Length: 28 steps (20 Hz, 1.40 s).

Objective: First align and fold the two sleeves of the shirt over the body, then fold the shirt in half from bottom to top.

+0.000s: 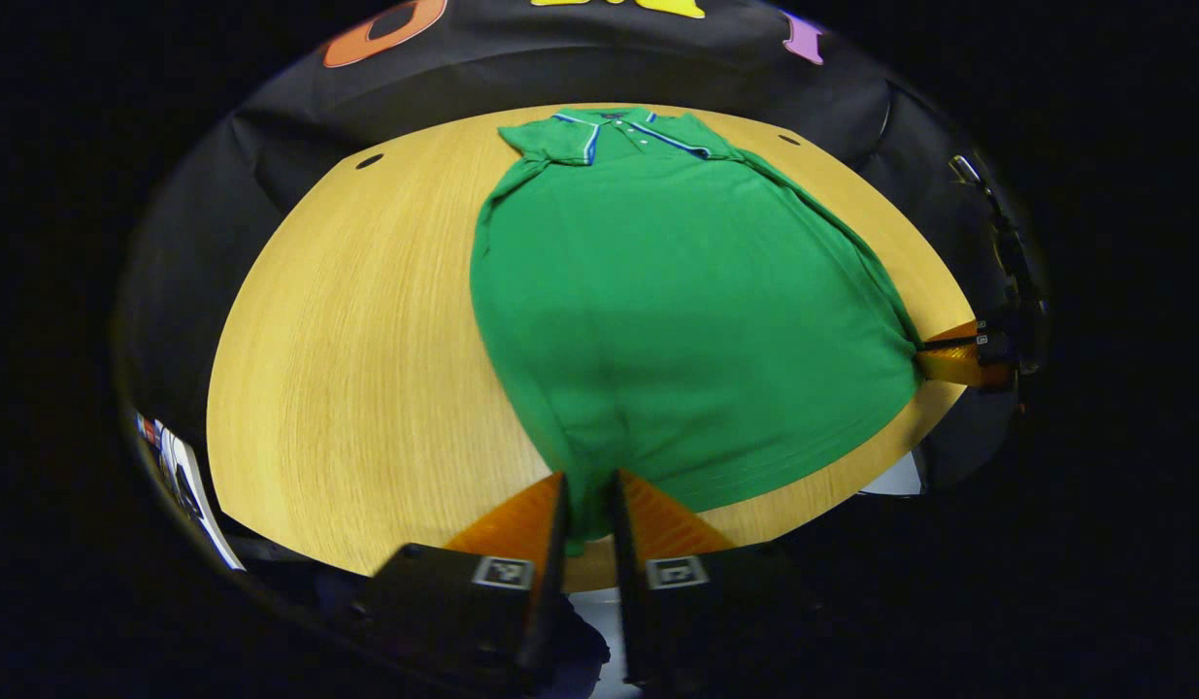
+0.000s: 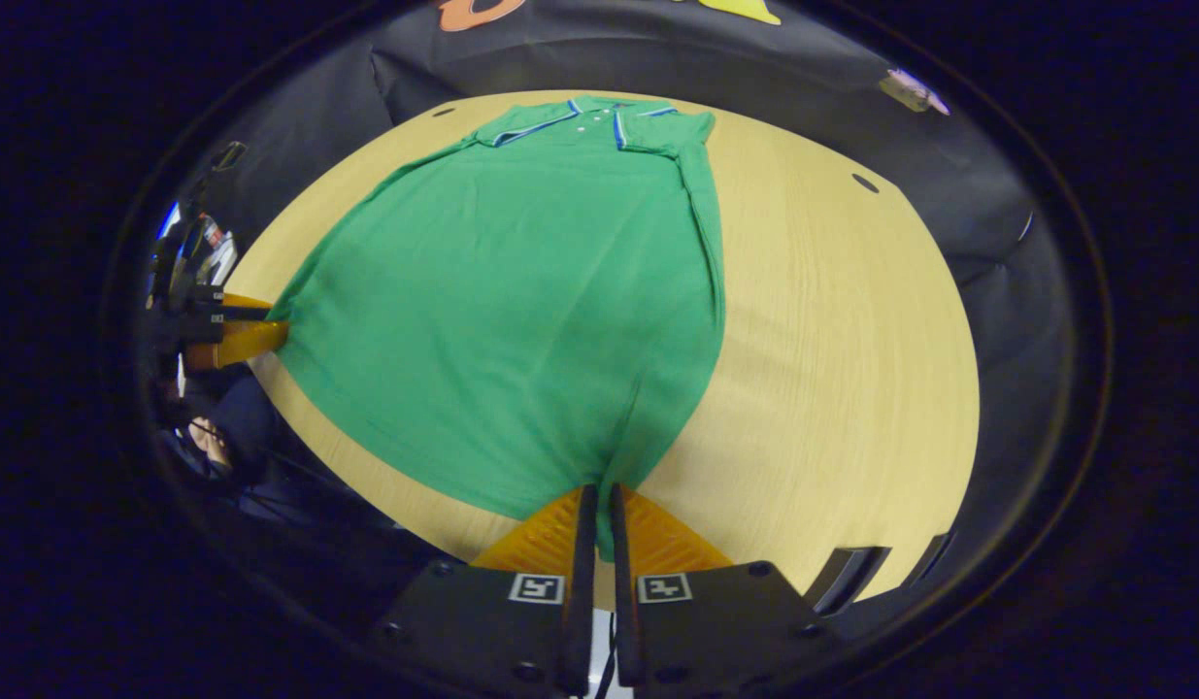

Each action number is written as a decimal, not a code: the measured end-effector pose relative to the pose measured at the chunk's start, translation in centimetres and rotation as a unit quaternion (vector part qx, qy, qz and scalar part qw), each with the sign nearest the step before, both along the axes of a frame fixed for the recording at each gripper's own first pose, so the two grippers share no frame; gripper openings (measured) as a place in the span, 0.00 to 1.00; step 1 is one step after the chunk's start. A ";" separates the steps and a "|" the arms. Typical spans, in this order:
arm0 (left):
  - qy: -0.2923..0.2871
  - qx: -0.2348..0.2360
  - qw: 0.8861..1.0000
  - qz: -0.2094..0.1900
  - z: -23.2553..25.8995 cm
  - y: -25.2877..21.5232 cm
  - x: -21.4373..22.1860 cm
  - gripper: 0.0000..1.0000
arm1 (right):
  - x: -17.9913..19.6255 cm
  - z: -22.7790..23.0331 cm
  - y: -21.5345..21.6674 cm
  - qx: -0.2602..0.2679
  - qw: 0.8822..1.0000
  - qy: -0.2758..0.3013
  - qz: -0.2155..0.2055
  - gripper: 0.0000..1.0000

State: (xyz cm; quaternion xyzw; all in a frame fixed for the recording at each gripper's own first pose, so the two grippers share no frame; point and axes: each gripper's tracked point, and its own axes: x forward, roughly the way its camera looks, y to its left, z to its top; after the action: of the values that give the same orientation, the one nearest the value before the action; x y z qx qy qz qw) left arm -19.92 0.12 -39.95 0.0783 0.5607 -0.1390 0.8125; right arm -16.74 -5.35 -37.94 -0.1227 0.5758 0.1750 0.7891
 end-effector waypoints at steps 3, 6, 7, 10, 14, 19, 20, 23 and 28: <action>0.009 -0.029 1.000 0.005 0.1 -0.6 0.0 0.08 | -0.2 0.3 0.5 0.018 0.999 0.019 -0.032 0.03; 0.022 -0.062 0.997 0.035 0.7 -0.3 0.4 0.05 | 0.1 0.9 0.9 0.042 0.997 0.023 -0.056 0.03; 0.024 -0.069 0.997 0.040 1.0 -0.3 0.7 0.05 | 0.4 1.3 1.2 0.052 0.996 0.023 -0.062 0.05; 0.017 -0.084 0.995 0.048 2.6 -0.5 1.8 0.04 | 1.2 2.3 1.6 0.071 0.994 0.013 -0.077 0.05; -0.006 -0.082 0.996 0.033 4.8 -0.5 3.8 0.04 | 2.6 4.2 2.0 0.099 0.991 0.004 -0.092 0.02; -0.040 -0.091 0.995 0.016 8.1 -0.5 6.7 0.04 | 5.3 7.8 2.4 0.133 0.985 -0.014 -0.108 0.02; -0.050 -0.087 0.995 0.009 8.6 -0.4 7.5 0.04 | 6.0 8.6 2.6 0.140 0.984 -0.016 -0.113 0.02; -0.077 -0.080 0.994 -0.007 10.2 -0.2 9.9 0.04 | 8.5 10.7 3.0 0.158 0.980 -0.033 -0.116 0.02; -0.114 -0.088 0.990 -0.005 12.6 -0.3 15.2 0.04 | 13.7 14.3 3.8 0.177 0.976 -0.069 -0.110 0.05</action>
State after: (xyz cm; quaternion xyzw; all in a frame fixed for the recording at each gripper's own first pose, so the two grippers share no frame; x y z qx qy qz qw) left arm -4.70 -0.16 -27.31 0.0243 0.4499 -0.1824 0.8739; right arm -3.01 -1.56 -23.64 0.0712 0.4901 0.1774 0.8505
